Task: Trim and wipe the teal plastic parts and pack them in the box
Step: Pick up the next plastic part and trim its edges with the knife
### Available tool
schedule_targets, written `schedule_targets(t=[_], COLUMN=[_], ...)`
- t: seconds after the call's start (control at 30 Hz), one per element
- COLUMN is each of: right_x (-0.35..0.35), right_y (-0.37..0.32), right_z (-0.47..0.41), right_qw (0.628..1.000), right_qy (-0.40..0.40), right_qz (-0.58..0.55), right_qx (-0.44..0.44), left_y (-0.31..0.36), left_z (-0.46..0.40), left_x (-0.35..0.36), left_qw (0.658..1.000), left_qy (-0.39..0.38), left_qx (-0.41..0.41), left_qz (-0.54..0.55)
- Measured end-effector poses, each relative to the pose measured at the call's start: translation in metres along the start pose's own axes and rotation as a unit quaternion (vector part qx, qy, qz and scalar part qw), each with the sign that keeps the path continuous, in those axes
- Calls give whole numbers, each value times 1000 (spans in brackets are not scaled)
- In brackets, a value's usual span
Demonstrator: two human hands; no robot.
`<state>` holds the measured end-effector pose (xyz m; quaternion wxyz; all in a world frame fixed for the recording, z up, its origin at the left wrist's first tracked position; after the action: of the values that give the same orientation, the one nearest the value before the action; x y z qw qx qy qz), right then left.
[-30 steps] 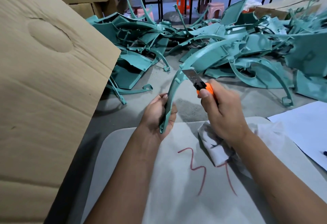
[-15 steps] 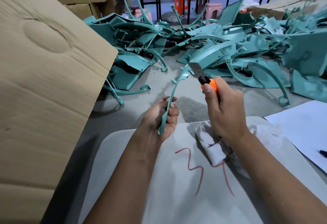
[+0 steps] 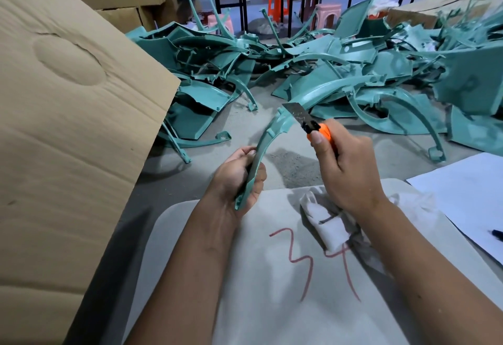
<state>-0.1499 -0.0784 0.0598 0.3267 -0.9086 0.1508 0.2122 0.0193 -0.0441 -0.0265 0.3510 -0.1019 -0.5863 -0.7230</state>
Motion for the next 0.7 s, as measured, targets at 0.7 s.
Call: schedule_targets(t=[0.7], right_x=[-10], right_y=[27], right_z=[-1], right_qw=[997], right_qy=[44], right_qz=[2], right_qx=[70], left_y=[3], left_z=[2], left_x=[2], left_qw=[997], left_qy=[-57], left_qx=[-12], left_qz=[-52])
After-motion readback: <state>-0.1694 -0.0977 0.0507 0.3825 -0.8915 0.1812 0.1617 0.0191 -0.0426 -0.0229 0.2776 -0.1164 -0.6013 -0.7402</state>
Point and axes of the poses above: each hand's wrist, its own z-axis away from the middle knuckle, its own x-axis out of the palm, y = z × x, the point moved 9 cm from there along -z, towards the middle knuckle, and after that the axes turned 3 degrees about x, right-handed, at the moved point
